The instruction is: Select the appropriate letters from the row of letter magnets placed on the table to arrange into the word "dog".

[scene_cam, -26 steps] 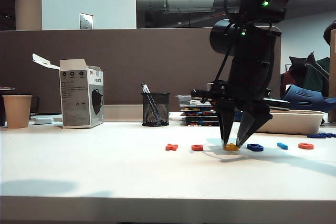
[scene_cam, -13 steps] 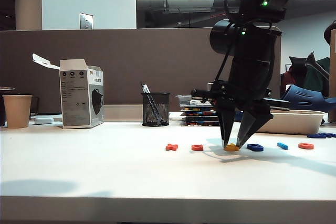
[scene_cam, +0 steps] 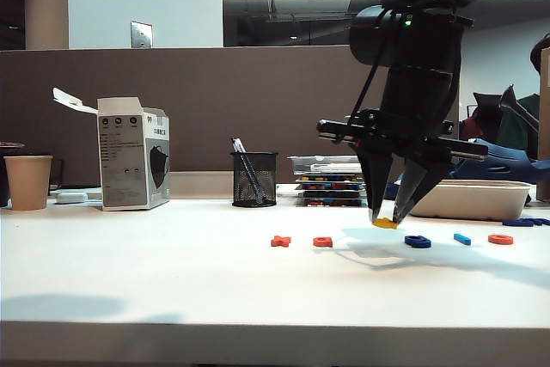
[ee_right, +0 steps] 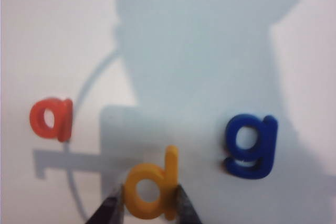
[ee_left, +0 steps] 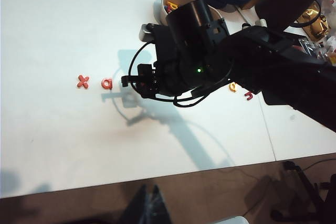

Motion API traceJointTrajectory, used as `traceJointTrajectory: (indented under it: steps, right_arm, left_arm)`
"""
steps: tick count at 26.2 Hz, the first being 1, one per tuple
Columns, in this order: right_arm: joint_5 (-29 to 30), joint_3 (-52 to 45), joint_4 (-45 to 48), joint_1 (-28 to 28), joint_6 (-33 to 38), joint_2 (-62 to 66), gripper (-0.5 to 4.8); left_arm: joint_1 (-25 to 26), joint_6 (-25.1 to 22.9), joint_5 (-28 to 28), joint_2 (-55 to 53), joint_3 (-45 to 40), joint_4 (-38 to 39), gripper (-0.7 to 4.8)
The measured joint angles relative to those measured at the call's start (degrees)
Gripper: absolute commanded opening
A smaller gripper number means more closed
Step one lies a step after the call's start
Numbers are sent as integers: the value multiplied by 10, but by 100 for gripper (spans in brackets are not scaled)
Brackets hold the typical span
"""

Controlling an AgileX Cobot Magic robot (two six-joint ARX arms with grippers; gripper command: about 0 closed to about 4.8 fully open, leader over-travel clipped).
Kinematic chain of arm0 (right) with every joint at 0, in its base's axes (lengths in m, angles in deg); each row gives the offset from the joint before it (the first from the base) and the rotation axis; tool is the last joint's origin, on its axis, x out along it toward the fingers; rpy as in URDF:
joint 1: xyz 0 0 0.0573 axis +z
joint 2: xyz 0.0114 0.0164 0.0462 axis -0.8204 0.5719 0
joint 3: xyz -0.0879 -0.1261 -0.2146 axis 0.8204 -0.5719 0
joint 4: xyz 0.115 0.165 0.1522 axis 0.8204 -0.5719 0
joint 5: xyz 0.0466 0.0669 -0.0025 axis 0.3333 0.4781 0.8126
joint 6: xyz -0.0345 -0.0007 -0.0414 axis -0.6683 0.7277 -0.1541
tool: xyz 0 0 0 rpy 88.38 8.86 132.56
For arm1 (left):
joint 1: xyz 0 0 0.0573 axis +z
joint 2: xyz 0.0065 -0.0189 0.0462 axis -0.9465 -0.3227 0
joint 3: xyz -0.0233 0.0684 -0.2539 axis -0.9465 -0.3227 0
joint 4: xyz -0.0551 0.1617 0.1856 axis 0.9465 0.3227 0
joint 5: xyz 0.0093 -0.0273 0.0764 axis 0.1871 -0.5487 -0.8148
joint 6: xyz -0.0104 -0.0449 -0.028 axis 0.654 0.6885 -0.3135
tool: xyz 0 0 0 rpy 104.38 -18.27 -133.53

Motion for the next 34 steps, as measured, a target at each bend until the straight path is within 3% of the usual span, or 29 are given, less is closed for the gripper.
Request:
traceJointTrajectory:
  steps: [5,13,24,34]
  right_arm:
    - [8,0,-38,30,21,0,112]
    - [9,0,-26,89,84,0,112]
    - [8,-3,-1,146,94,5,112]
    - [7,-3,34,152,95,39,112]
  left_arm:
    - [0,0,0,0,0,0,-5]
    - [0,0,0,0,0,0,-5]
    - [0,0,0,0,0,0,-5]
    - [0,0,0,0,0,0,-5]
